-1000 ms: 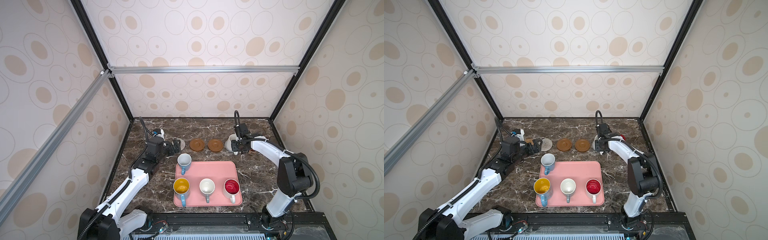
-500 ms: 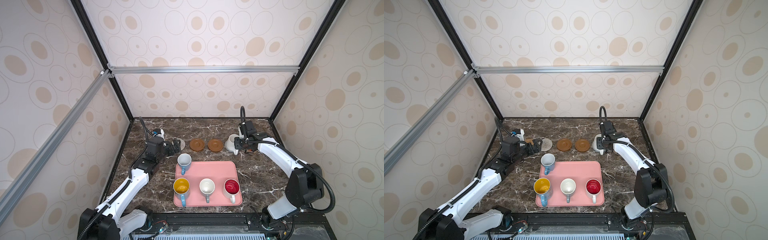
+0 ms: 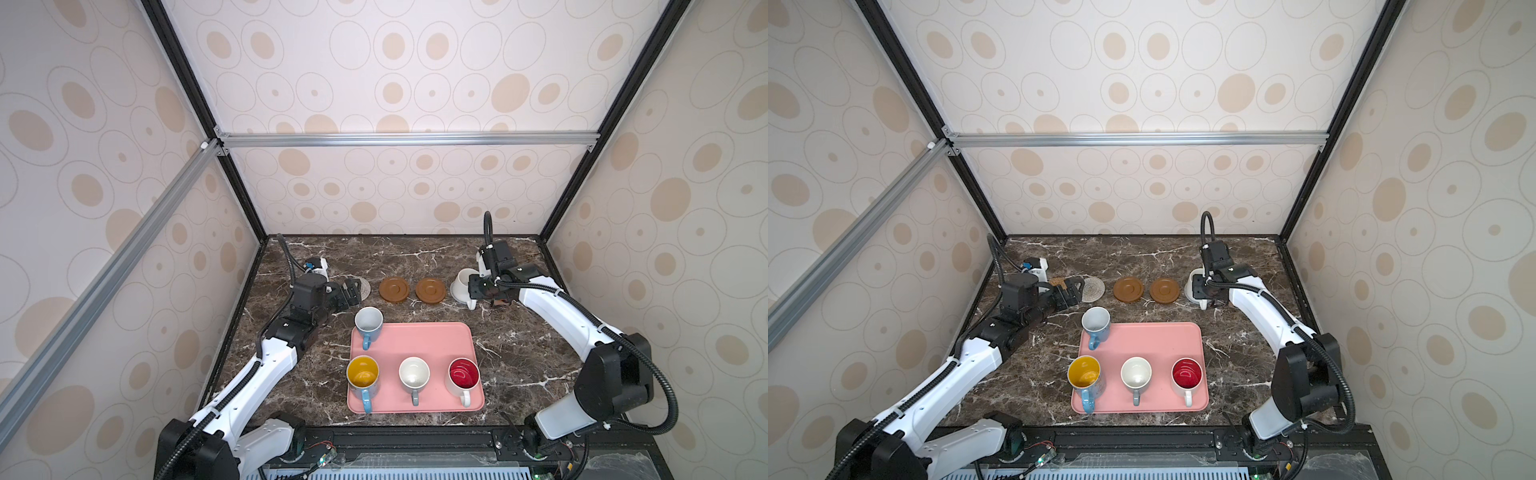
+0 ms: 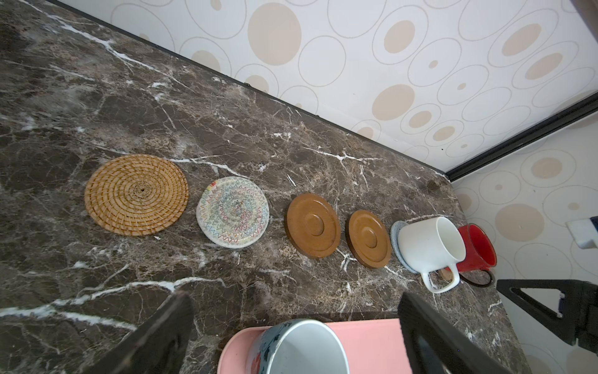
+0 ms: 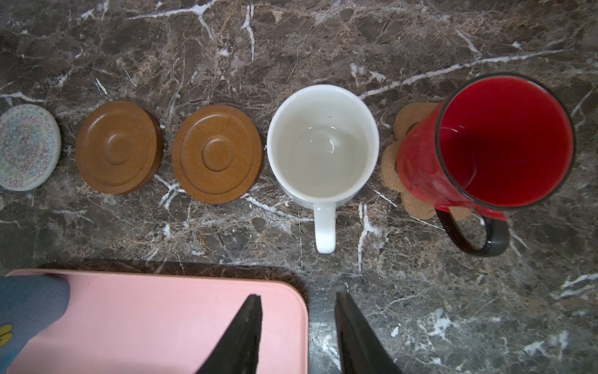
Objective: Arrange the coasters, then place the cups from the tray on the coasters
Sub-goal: 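Open the right gripper and raise it off the white mug, then move the right gripper over the blue floral mug on the pink tray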
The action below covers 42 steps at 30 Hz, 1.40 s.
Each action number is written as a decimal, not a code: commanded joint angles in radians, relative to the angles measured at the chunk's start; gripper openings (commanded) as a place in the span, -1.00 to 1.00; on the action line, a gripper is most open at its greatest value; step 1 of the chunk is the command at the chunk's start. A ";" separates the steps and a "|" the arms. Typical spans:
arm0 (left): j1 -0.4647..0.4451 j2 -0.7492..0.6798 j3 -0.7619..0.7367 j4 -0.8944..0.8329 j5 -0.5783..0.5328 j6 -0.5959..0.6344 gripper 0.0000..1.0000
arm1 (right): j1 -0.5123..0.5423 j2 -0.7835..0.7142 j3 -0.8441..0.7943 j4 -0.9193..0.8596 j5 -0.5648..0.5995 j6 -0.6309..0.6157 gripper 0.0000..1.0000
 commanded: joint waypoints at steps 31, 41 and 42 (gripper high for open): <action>-0.004 -0.021 0.015 -0.043 -0.054 0.011 1.00 | 0.171 0.024 0.041 -0.037 -0.092 0.134 -0.17; 0.048 -0.083 -0.047 -0.042 -0.065 -0.027 1.00 | 0.398 0.132 0.163 -0.068 -0.126 0.254 -0.14; 0.057 -0.089 -0.052 -0.042 -0.061 -0.029 1.00 | 0.418 0.144 0.176 -0.071 -0.133 0.263 -0.13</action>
